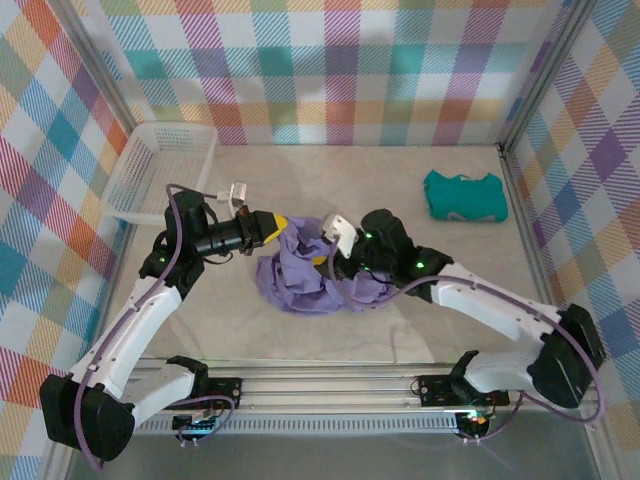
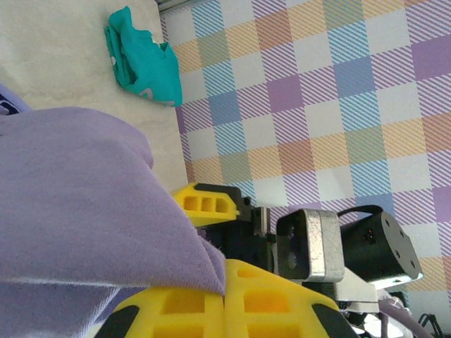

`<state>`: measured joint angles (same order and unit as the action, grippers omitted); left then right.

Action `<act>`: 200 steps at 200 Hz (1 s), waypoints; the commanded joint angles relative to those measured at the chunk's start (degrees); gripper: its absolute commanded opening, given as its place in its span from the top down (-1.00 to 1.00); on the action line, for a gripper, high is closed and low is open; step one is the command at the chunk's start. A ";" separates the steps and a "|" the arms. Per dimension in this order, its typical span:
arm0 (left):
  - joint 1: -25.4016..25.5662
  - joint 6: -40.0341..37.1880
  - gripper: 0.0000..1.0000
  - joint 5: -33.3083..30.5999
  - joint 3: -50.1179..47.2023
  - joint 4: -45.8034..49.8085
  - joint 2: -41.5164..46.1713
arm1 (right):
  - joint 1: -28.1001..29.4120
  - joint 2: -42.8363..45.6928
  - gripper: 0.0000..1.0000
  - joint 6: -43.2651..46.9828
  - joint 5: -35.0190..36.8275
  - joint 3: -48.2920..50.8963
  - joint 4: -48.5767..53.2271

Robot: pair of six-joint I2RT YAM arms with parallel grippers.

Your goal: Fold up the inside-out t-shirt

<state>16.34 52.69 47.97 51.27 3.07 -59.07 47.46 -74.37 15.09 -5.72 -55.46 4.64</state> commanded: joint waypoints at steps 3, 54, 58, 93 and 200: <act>-0.78 -1.26 1.00 0.75 1.81 1.15 1.61 | 0.17 -5.50 -0.23 3.84 1.92 -4.45 -4.70; -0.87 -3.10 1.00 0.95 2.12 3.22 2.23 | -1.35 -14.83 0.13 0.59 0.49 -9.55 -10.51; -0.87 -3.26 1.00 0.79 2.09 3.52 2.25 | -1.56 -15.17 0.25 0.35 -0.38 -9.65 -10.89; -3.42 -5.59 1.00 -1.98 2.17 6.94 2.16 | -5.44 -11.04 0.99 -0.96 -15.92 -7.57 -5.91; -6.83 -14.88 0.56 -10.29 2.99 18.06 0.25 | -13.46 -10.14 1.00 -26.12 -50.20 -3.06 -20.52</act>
<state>8.91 42.46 41.23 52.71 15.75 -61.43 34.41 -83.09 -5.45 -52.12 -56.93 -11.70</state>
